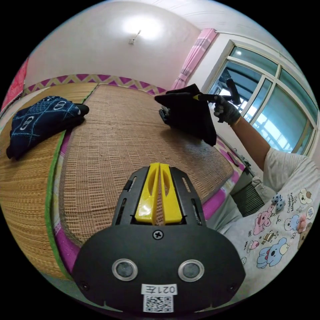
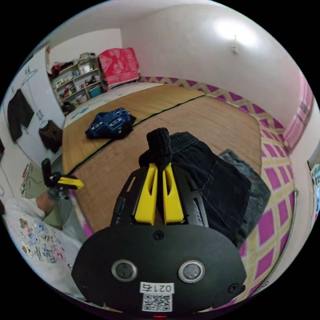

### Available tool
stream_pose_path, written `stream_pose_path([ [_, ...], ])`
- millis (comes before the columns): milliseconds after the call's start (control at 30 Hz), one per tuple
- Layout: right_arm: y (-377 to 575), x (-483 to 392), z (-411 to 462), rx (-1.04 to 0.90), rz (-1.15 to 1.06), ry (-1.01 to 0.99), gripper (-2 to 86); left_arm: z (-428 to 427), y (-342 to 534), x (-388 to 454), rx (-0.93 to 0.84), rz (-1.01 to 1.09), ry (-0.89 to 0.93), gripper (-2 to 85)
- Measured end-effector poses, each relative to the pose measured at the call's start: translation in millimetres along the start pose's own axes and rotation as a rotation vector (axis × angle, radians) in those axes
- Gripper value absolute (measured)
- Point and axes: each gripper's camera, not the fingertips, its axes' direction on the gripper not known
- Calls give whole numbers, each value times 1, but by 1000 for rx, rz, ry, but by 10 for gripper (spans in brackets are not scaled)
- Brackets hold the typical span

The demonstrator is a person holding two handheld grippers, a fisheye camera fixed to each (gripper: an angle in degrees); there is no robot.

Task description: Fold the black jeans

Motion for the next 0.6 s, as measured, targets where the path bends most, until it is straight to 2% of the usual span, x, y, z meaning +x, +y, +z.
stream_pose_path([
  [100,-4,-72,20,-69,-98,-84,3,2,9,3,24,-27,38,-9],
  [167,-3,-119,47,-99,-132,-208,4,-3,17,0,56,-65,54,-9],
  [267,7,-147,98,-223,-118,-339,3,-13,34,-9,81,-132,53,-9],
  [400,30,-122,89,-140,-33,-438,5,-29,56,-14,102,-168,-10,-8],
  [600,83,1,-17,153,142,-584,0,-17,57,-20,134,-189,-9,37],
])
